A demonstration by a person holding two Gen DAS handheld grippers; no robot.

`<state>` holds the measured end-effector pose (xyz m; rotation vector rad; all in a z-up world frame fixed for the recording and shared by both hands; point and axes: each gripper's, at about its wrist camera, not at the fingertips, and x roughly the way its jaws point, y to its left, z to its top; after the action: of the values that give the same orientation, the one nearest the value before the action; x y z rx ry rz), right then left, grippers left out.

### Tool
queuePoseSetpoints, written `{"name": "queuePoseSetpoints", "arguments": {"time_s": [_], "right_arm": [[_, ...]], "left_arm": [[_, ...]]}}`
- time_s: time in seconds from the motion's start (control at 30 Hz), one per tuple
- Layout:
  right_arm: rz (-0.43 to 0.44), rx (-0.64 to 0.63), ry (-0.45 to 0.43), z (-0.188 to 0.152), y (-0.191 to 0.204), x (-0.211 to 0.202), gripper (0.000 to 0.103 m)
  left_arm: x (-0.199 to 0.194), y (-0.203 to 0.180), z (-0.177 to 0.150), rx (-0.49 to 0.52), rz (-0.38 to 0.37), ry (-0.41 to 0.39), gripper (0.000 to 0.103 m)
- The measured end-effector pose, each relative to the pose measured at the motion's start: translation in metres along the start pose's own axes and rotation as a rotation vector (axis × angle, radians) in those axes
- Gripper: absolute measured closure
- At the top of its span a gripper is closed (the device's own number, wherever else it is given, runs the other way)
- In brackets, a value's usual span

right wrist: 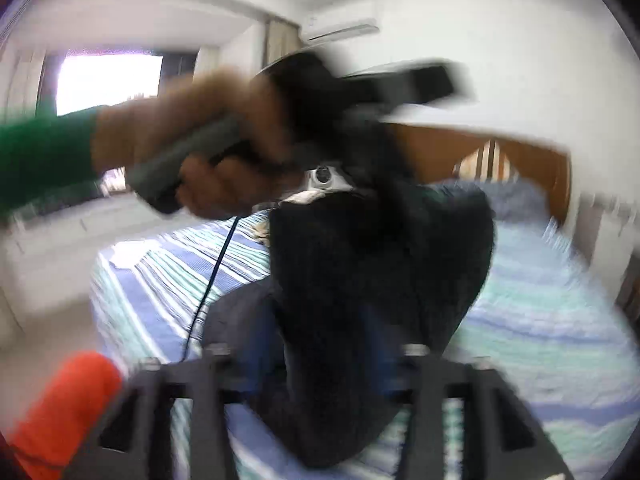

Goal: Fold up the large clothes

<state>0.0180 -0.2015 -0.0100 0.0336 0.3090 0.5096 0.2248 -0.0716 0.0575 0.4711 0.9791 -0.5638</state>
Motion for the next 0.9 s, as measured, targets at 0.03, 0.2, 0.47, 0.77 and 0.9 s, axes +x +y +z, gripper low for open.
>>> {"name": "queuePoseSetpoints", "arguments": {"time_s": [0.03,0.2,0.47,0.77,0.9], "right_arm": [[0.011,0.047,-0.007,0.000,-0.010,-0.003,0.044],[0.101,0.249,0.049,0.010,-0.051,0.026,0.061],[0.338,0.271,0.317,-0.003,-0.005,0.165,0.062],[0.220,0.194,0.518,-0.061,0.013,0.237,0.071],[0.232,0.179,0.570,-0.054,0.011,0.241,0.072]], "left_arm": [[0.002,0.013,-0.008,-0.031,-0.010,-0.008,0.066],[0.032,0.074,-0.045,-0.197,-0.006,0.024,0.063],[0.059,0.121,-0.099,-0.386,-0.048,0.039,0.050],[0.116,0.153,-0.158,-0.576,-0.110,0.060,0.031],[0.126,0.162,-0.178,-0.699,-0.222,0.005,0.030]]}}
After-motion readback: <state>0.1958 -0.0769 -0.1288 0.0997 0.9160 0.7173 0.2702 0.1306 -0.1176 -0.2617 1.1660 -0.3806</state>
